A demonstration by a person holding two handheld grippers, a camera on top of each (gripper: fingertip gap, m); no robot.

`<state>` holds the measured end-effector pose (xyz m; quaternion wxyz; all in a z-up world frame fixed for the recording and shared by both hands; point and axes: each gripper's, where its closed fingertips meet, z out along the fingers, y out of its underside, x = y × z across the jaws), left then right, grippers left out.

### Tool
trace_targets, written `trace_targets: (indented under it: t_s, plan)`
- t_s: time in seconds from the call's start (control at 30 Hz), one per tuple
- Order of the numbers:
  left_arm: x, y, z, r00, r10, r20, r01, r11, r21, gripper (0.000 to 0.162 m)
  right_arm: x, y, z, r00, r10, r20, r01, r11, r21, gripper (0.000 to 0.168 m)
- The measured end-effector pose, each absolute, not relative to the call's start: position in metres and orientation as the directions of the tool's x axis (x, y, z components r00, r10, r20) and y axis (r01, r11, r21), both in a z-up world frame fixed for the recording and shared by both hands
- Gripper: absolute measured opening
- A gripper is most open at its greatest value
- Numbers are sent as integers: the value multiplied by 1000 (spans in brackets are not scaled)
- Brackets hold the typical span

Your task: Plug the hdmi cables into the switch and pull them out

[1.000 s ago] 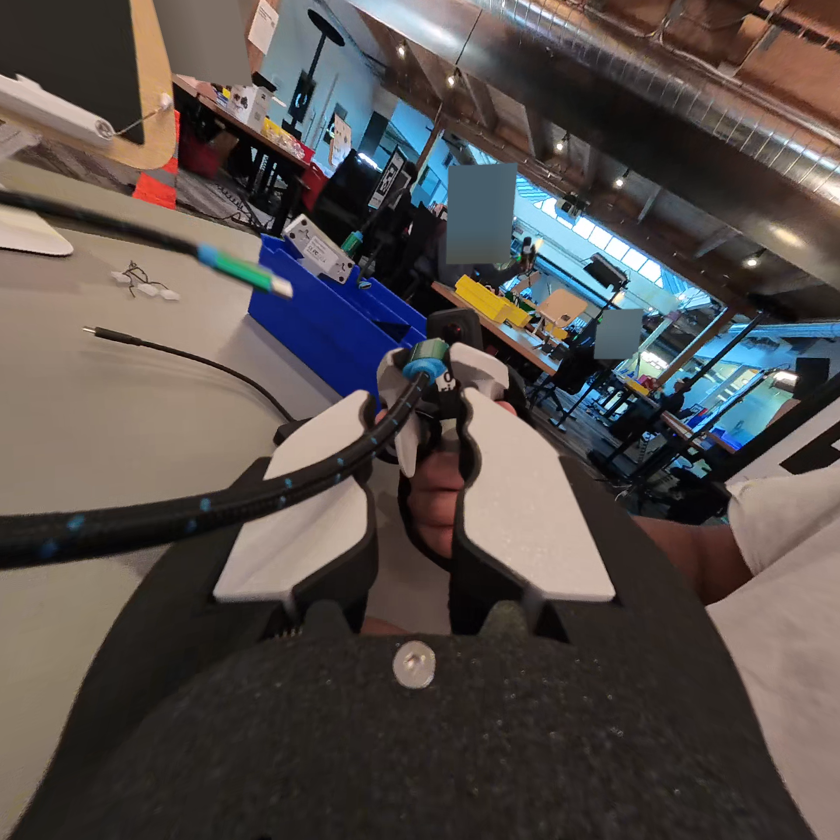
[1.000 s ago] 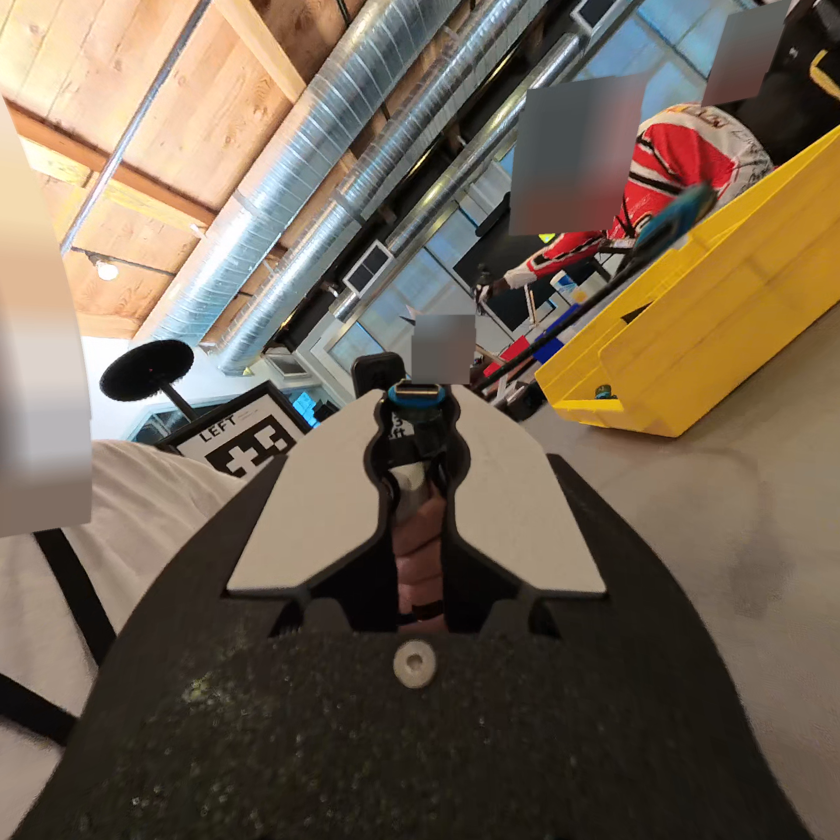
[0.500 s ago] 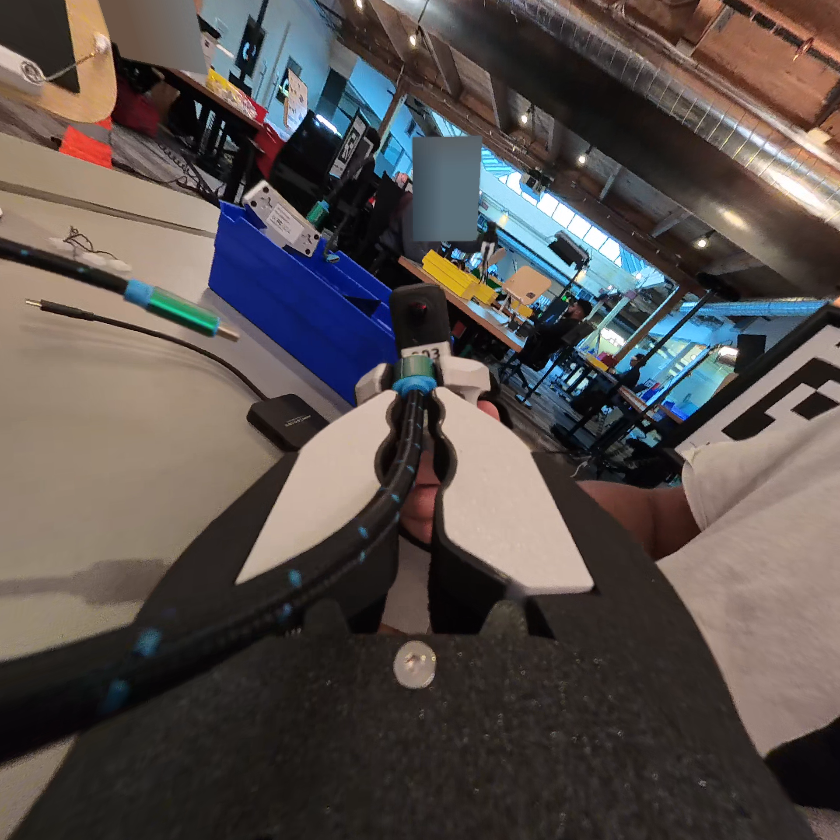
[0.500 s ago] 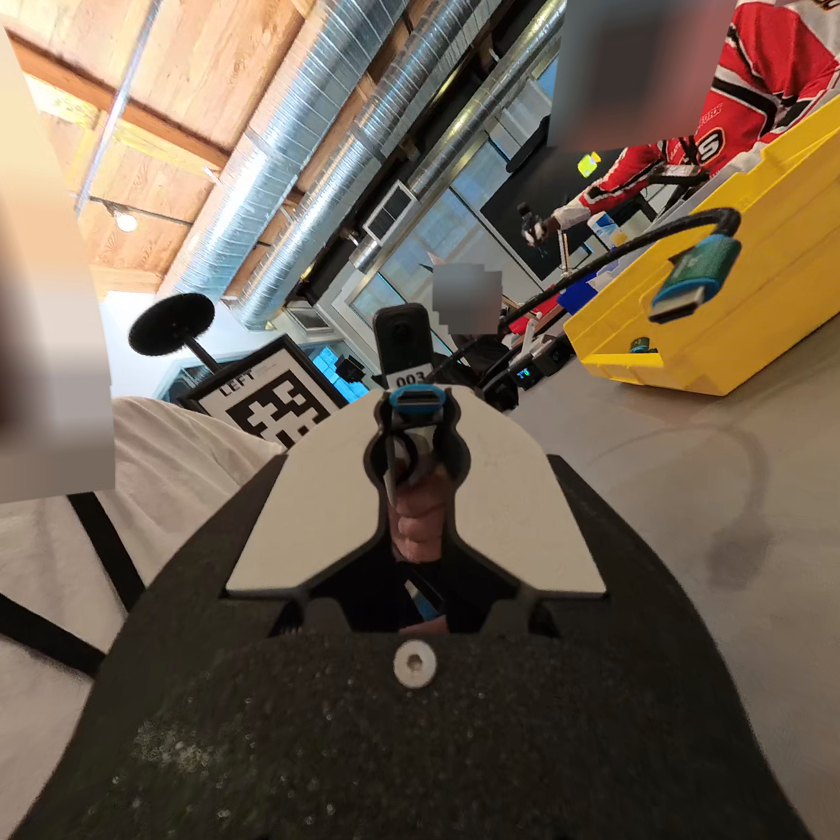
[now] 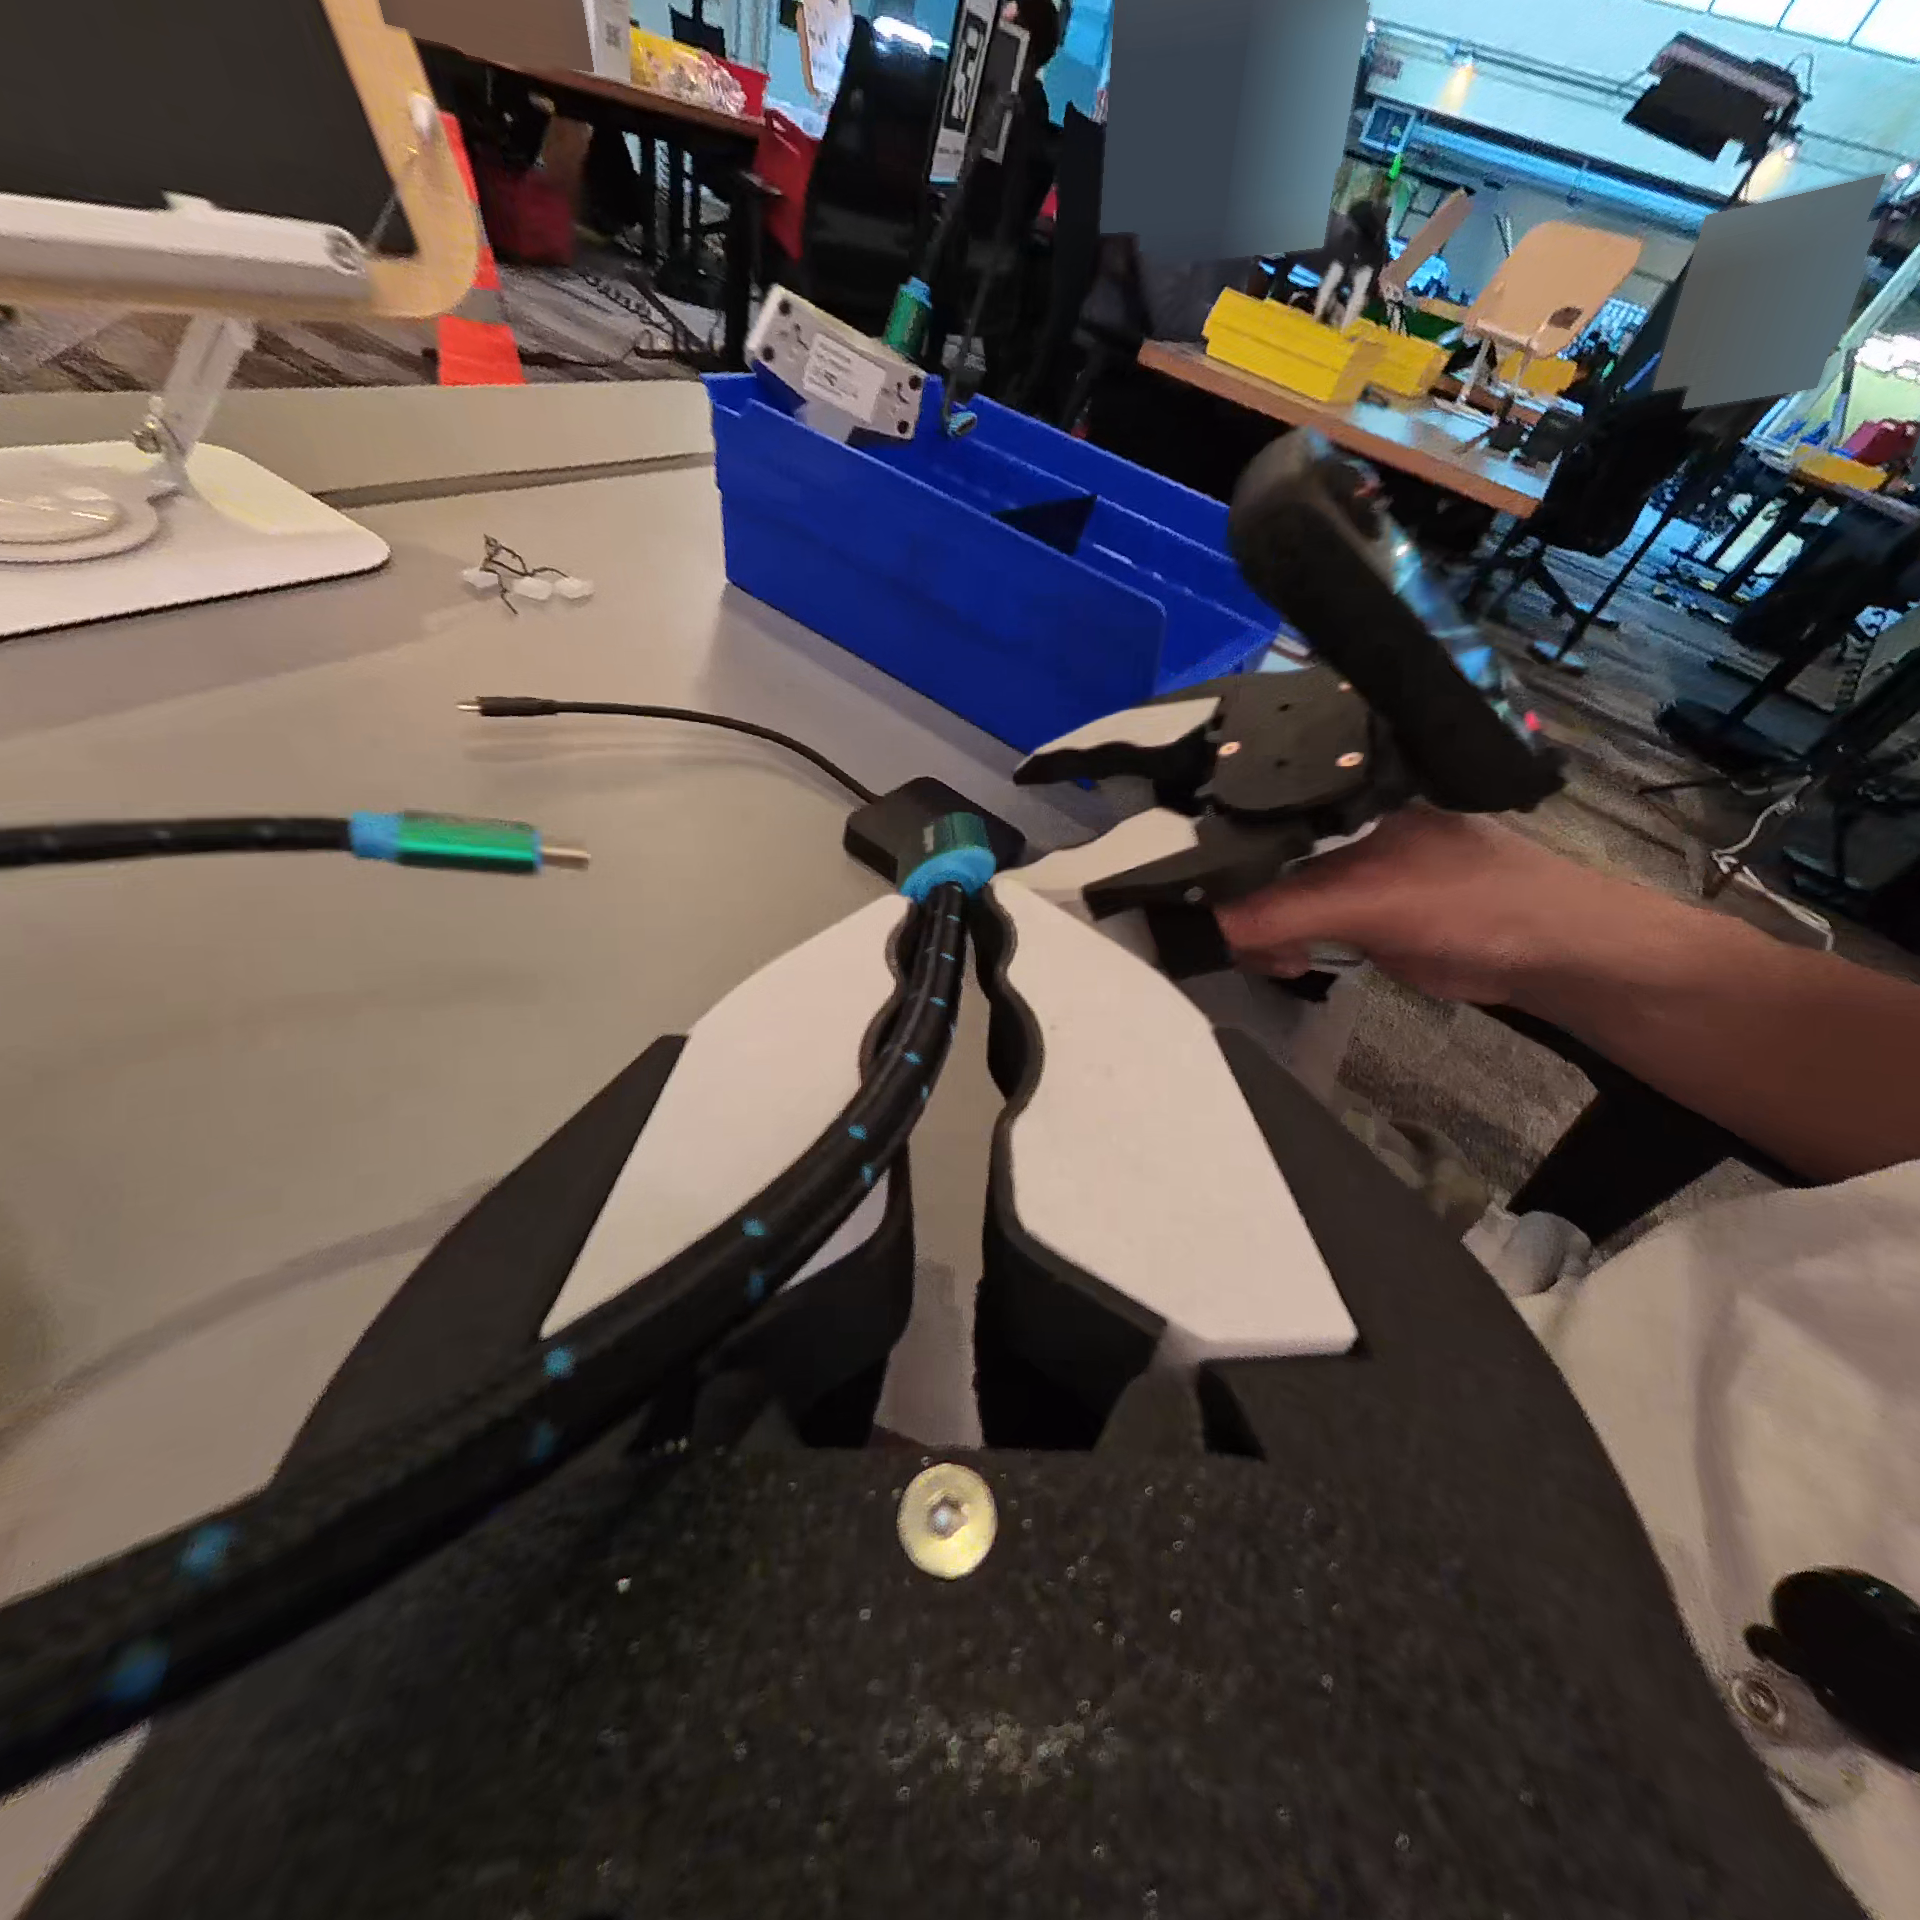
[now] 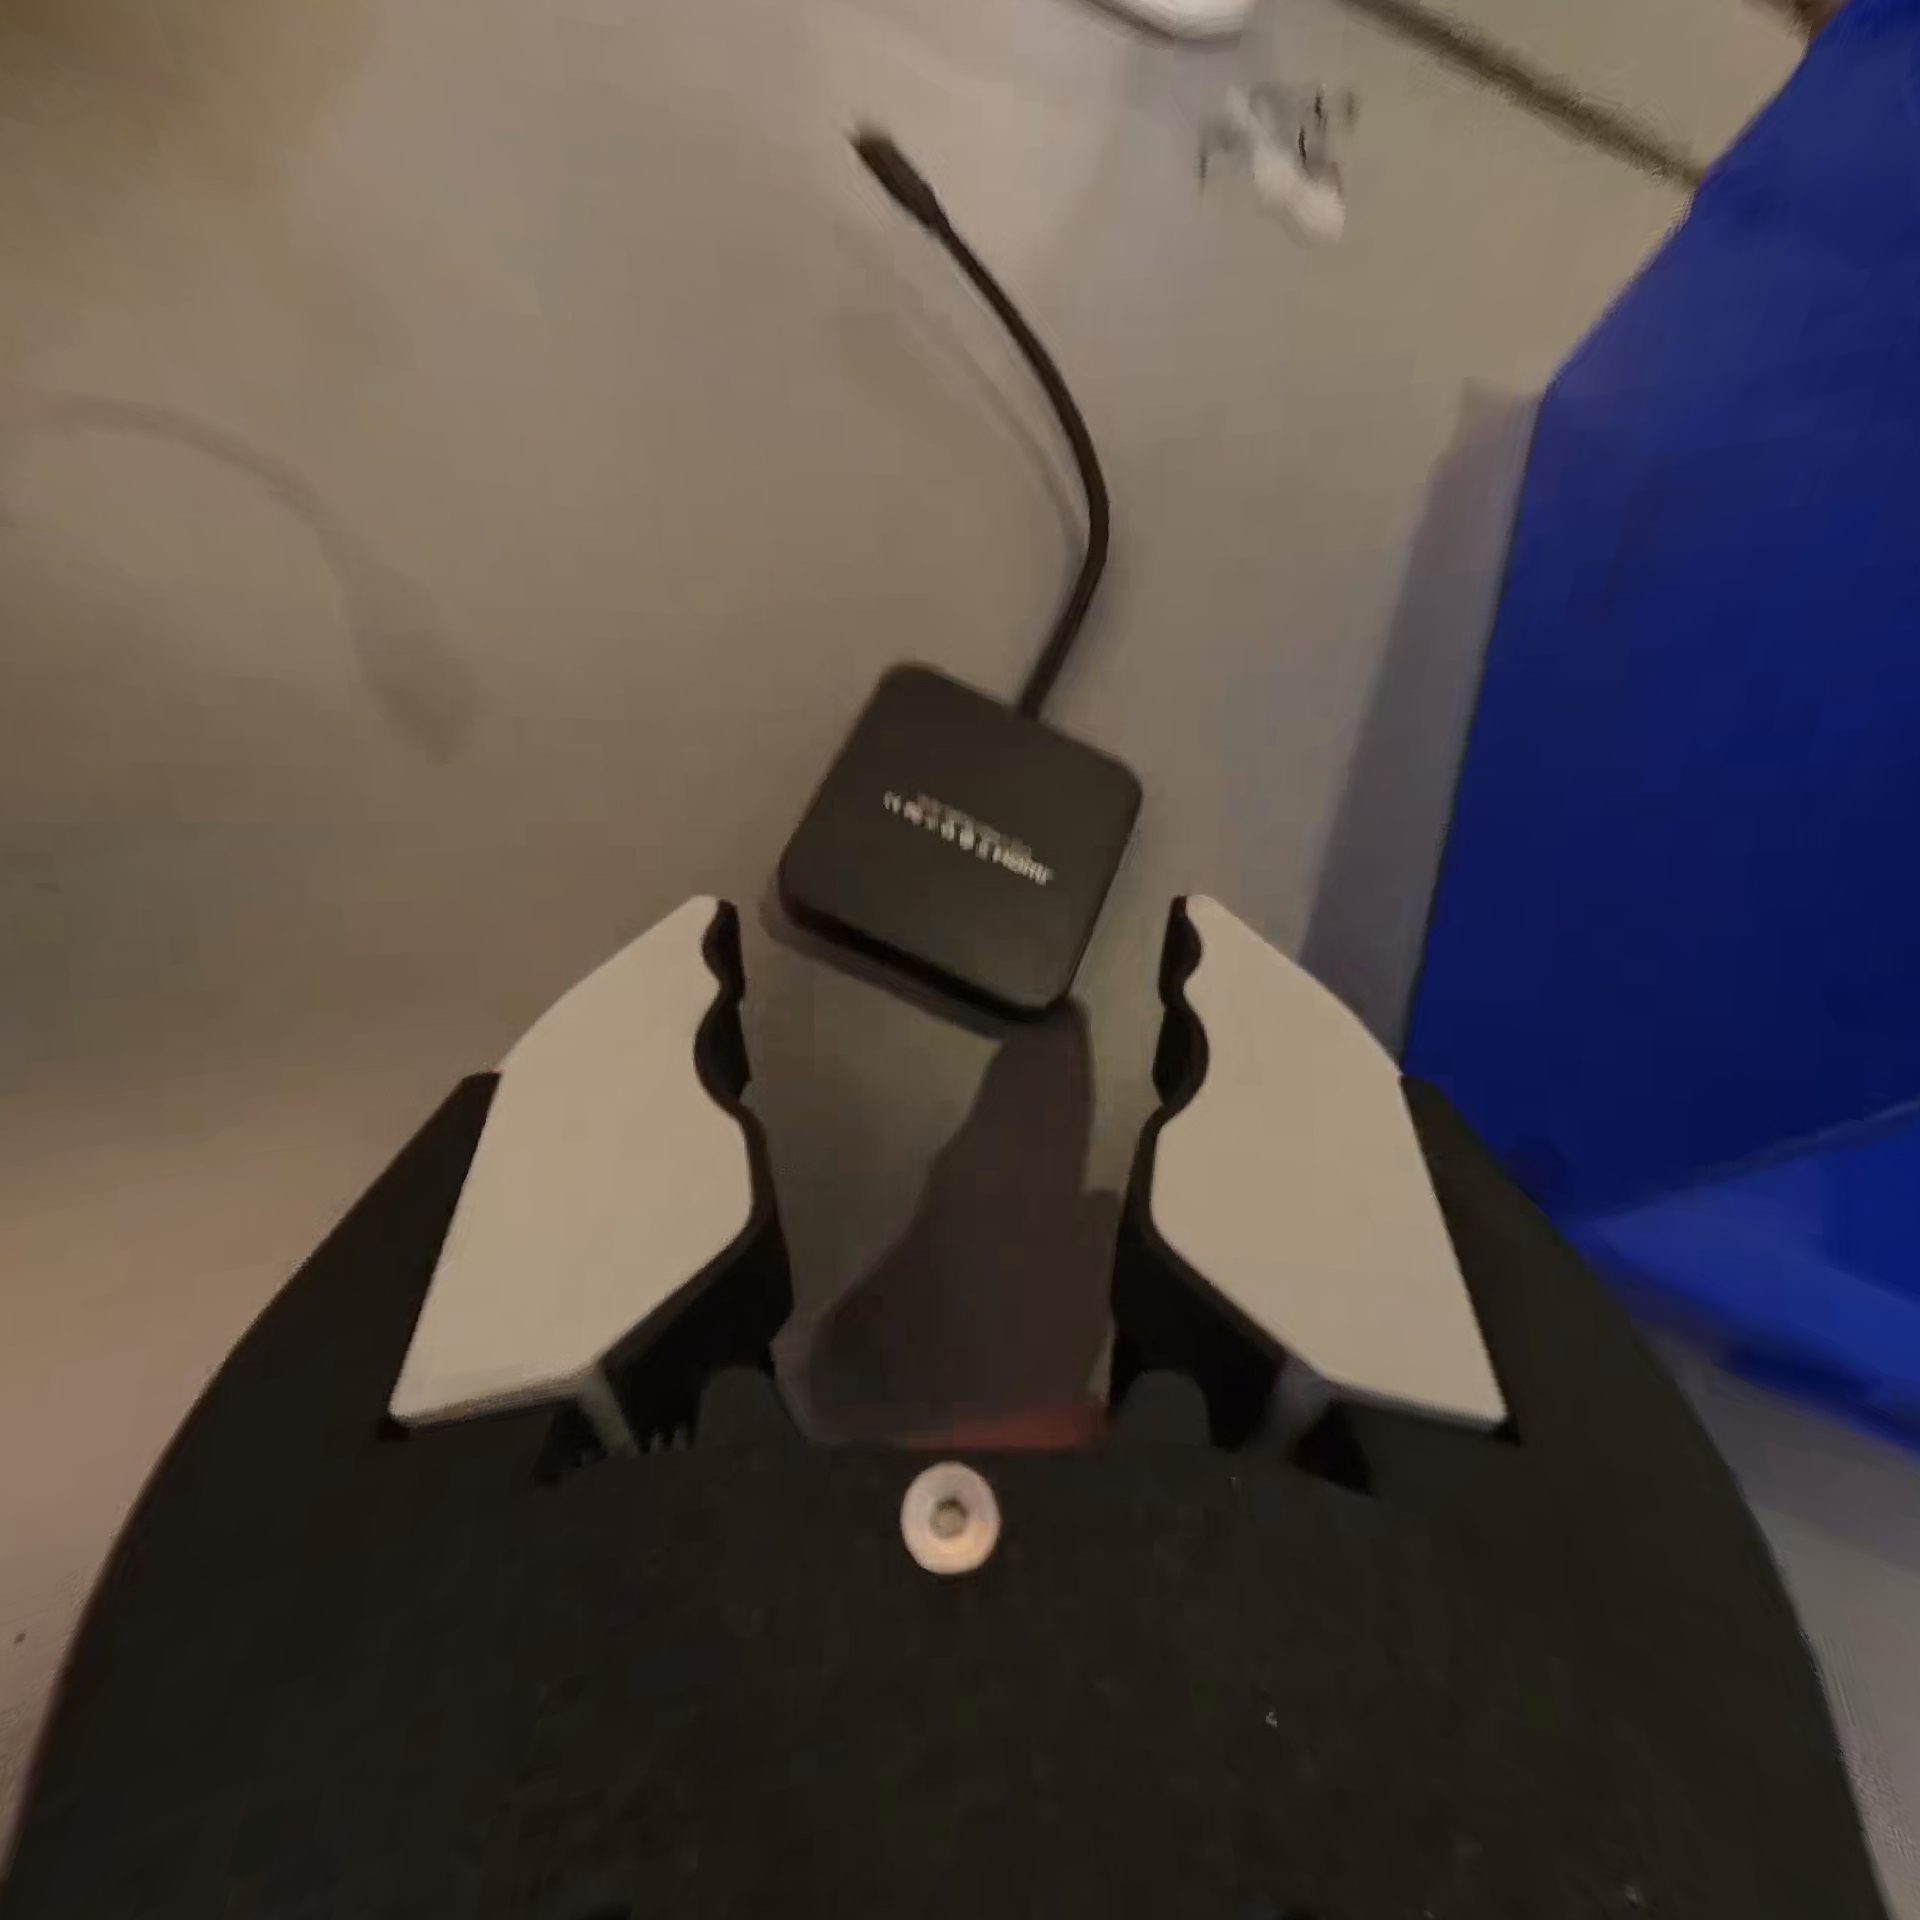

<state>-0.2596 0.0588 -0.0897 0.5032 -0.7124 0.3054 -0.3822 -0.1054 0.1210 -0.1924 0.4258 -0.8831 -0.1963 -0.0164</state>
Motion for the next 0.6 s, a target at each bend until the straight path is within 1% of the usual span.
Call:
trace_targets:
  t_s: [0.07,0.13,0.27,0.3,0.33,0.47,0.53,0.6]
  plan:
    - [-255,54,-92,507,-834,218,-76,-295,-953,8,-105,118,-206,936,295,190,340,-623,-705,80]
    - [-252,51,-93,494,-847,196,-98,-278,-956,8,-104,125,-204,949,265,172,305,-625,-719,84]
    - [-253,53,-95,496,-853,160,-126,-253,-959,7,-112,134,-216,953,303,-15,213,-705,-677,86]
    - [-254,53,-95,497,-853,160,-125,-254,-959,7,-112,137,-215,948,318,-24,217,-697,-684,83]
    - [-255,54,-95,500,-851,161,-125,-254,-959,6,-111,140,-215,939,344,-6,247,-687,-683,76]
    - [-259,57,-100,519,-845,131,-159,-246,-956,6,-114,139,-215,916,401,-12,287,-676,-679,73]
    - [-260,59,-106,533,-841,97,-205,-239,-949,6,-124,132,-209,889,451,-85,274,-671,-689,73]
    - [-261,61,-113,537,-840,75,-242,-239,-940,6,-139,123,-197,839,500,-217,224,-679,-700,73]
